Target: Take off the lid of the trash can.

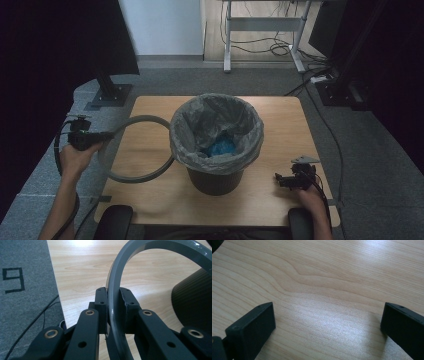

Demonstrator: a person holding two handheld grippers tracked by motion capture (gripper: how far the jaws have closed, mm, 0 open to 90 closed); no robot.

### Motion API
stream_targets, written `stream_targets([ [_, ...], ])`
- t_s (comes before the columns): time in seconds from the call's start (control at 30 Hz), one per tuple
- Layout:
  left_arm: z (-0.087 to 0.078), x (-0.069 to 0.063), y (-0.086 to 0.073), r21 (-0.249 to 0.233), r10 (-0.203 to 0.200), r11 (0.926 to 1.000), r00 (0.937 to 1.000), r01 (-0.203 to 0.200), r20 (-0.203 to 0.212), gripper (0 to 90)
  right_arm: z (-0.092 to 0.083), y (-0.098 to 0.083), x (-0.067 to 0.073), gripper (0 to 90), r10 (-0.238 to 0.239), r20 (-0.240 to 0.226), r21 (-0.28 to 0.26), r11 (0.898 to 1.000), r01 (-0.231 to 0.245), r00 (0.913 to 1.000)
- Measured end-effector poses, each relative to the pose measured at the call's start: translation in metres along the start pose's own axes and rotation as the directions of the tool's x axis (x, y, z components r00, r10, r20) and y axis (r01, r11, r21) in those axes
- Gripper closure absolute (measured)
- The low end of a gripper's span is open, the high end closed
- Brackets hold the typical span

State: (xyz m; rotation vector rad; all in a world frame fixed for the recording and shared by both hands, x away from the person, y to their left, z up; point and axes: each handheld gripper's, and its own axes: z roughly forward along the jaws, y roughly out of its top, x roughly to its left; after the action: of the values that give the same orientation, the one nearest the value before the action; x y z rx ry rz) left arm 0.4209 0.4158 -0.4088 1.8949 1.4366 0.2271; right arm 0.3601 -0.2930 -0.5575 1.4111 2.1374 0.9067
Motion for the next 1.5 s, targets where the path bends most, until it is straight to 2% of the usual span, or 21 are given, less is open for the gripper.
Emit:
stream_targets([
  [0.3, 0.023, -0.001, -0.015, 0.002, 0.002, 1.0, 0.9999, -0.002, -0.015, 78.2, 0.0, 0.0, 0.0, 0.0, 0.0, 0.0, 0.0, 1.0, 0.0, 1.0],
  [0.47, 0.034, -0.001, -0.024, -0.003, 0.016, 0.9999, 0.9994, -0.016, -0.031, 78.2, 0.0, 0.0, 0.0, 0.0, 0.0, 0.0, 0.0, 1.0, 0.0, 1.0],
  [0.6, 0.045, 0.002, -0.033, 0.01, 0.017, 0.9998, 0.9983, -0.016, -0.056, 78.2, 0.0, 0.0, 0.0, 0.0, 0.0, 0.0, 0.0, 1.0, 0.0, 1.0],
  [0.97, 0.069, 0.005, -0.052, 0.025, 0.015, 0.9996, 0.9974, -0.013, -0.071, 78.1, 0.0, 0.0, 0.0, 0.0, 0.001, 0.0, 0.0, 1.0, -0.001, 1.0],
  [1.17, 0.082, 0.0, -0.06, 0.037, 0.033, 0.9989, 0.9952, -0.03, -0.092, 77.9, 0.0, 0.0, 0.0, 0.0, 0.0, 0.0, 0.0, 1.0, 0.0, 1.0],
  [1.23, 0.087, -0.001, -0.063, 0.05, 0.046, 0.9979, 0.9924, -0.04, -0.115, 77.9, 0.0, 0.0, 0.0, 0.0, 0.0, 0.0, 0.0, 1.0, 0.0, 1.0],
  [1.4, 0.097, 0.004, -0.073, 0.061, 0.027, 0.9979, 0.9927, -0.02, -0.118, 77.9, 0.0, 0.0, 0.0, 0.0, 0.0, 0.0, 0.0, 1.0, 0.0, 1.0],
  [1.5, 0.099, 0.004, -0.077, 0.052, 0.038, 0.9981, 0.9911, -0.031, -0.128, 77.8, 0.0, 0.0, 0.0, 0.0, 0.0, 0.0, 0.0, 1.0, 0.0, 1.0],
])
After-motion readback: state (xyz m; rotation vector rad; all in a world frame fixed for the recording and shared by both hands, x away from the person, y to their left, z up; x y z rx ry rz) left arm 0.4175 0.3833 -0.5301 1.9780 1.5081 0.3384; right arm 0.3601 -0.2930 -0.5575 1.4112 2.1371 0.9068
